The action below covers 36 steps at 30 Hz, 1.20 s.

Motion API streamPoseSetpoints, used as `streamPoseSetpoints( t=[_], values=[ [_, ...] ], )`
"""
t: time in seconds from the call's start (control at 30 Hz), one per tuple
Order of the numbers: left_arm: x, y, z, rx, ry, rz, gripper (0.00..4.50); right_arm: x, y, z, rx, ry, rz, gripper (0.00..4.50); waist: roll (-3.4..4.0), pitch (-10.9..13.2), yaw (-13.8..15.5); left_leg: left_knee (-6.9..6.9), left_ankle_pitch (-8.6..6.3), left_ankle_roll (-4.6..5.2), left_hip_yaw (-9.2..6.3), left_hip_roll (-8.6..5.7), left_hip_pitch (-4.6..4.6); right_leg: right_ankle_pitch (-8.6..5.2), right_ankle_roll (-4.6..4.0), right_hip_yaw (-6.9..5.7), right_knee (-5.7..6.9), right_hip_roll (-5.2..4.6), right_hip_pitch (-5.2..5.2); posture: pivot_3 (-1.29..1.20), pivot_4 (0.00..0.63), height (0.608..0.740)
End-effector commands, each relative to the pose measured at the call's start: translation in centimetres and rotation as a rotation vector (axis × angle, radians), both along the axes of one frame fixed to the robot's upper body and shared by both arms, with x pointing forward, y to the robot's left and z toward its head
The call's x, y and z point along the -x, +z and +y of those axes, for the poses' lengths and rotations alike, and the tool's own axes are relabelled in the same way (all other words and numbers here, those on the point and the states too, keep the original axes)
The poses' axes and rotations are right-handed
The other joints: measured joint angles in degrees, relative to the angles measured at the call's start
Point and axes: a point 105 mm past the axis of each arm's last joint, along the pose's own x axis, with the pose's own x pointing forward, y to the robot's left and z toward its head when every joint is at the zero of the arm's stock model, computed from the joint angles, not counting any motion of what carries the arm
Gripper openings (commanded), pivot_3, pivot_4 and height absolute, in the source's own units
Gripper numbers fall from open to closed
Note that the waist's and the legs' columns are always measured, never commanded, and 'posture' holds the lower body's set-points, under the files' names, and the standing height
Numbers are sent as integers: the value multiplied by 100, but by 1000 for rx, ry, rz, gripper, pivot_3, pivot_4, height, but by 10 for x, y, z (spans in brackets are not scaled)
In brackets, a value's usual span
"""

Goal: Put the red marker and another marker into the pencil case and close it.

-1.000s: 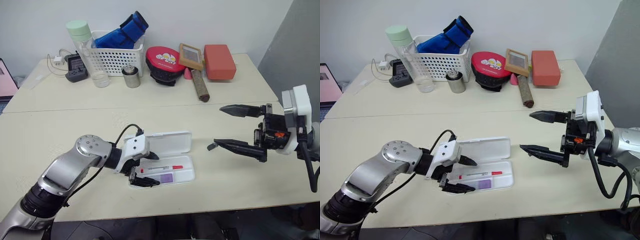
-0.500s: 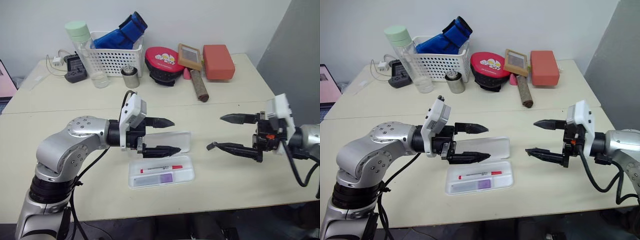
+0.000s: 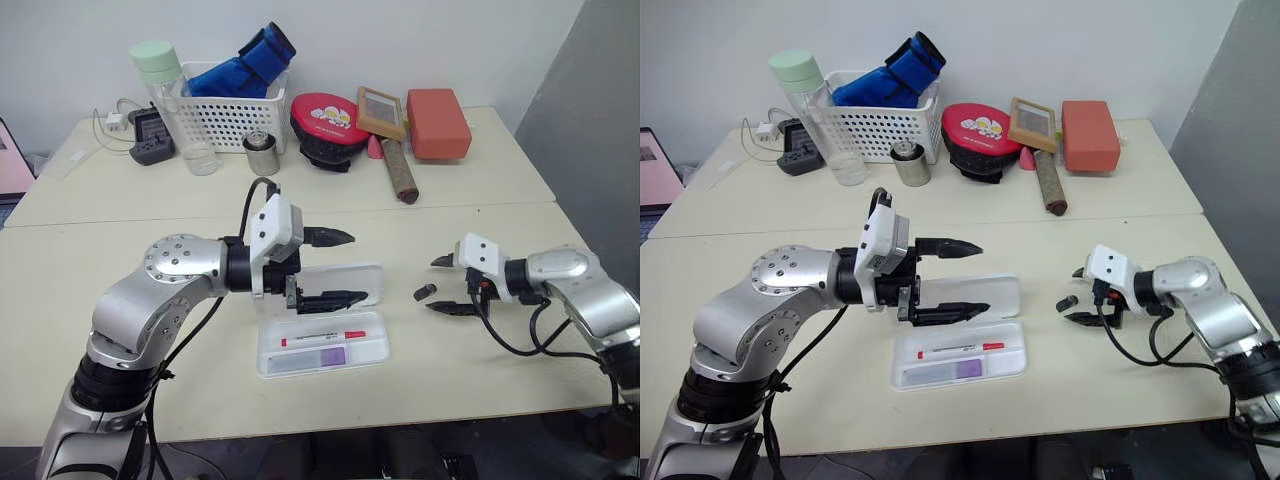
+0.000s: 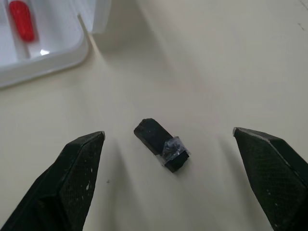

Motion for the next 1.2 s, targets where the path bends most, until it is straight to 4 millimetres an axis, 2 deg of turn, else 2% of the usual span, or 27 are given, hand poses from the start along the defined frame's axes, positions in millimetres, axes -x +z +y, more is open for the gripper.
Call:
streamPoseSetpoints(
  t=[0.03, 0.23, 0.33, 0.5, 0.6, 0.67, 1.1, 1.2],
  values=[
    [3, 2, -3, -19, -21, -43, 4487, -20, 9, 2, 90, 96, -3, 4500, 0, 0, -26, 1, 1, -1, 7, 4, 4, 1, 0, 4, -1, 4, 1, 0, 150, 740],
    [5, 1, -2, -22, -9, -41, 4487, -26, 2, 5, 149, 206, 114, 4500, 0, 0, -5, 0, 5, -8, -3, 5, -3, 1, -1, -2, -3, 4, -1, 0, 150, 740],
    [4, 2, -2, -17, 12, -51, 4487, -20, -7, 2, 204, 259, 172, 4500, 0, 0, 3, 0, 5, -8, -4, 2, -8, 1, -1, 0, -7, -2, -4, 0, 150, 740],
    [5, 1, -2, -12, 19, -48, 4487, -20, -17, 0, 224, 275, 182, 4500, 0, 0, 3, 1, 5, -9, -6, 1, -6, 1, -1, 1, -4, -5, -4, 0, 150, 740],
    [6, 1, -4, -8, 16, -47, 4500, -25, -17, 0, 227, 263, 170, 3982, 0, 0, -7, 1, 5, -9, -4, 4, 1, 1, -1, 1, 3, -3, -1, 0, 150, 740],
    [6, 2, -4, -8, 15, -48, 4500, -25, -18, 1, 223, 269, 174, 3355, 0, 0, -8, 2, 5, -10, -3, 5, 4, 1, -1, 1, 5, -2, 1, 0, 150, 740],
    [4, 2, -2, -11, 14, -53, 4500, -21, -11, 7, 153, 288, 178, 323, 0, 0, -6, 3, 6, -10, -5, 4, 4, 2, -1, 2, 5, -2, 1, 0, 150, 740],
    [4, 1, -2, -15, 12, -53, 4500, -17, -3, 9, 108, 289, 169, 296, 0, 0, -4, 2, 6, -10, -6, 4, 2, 2, -1, 0, 4, -2, 0, 0, 150, 740]
  ],
)
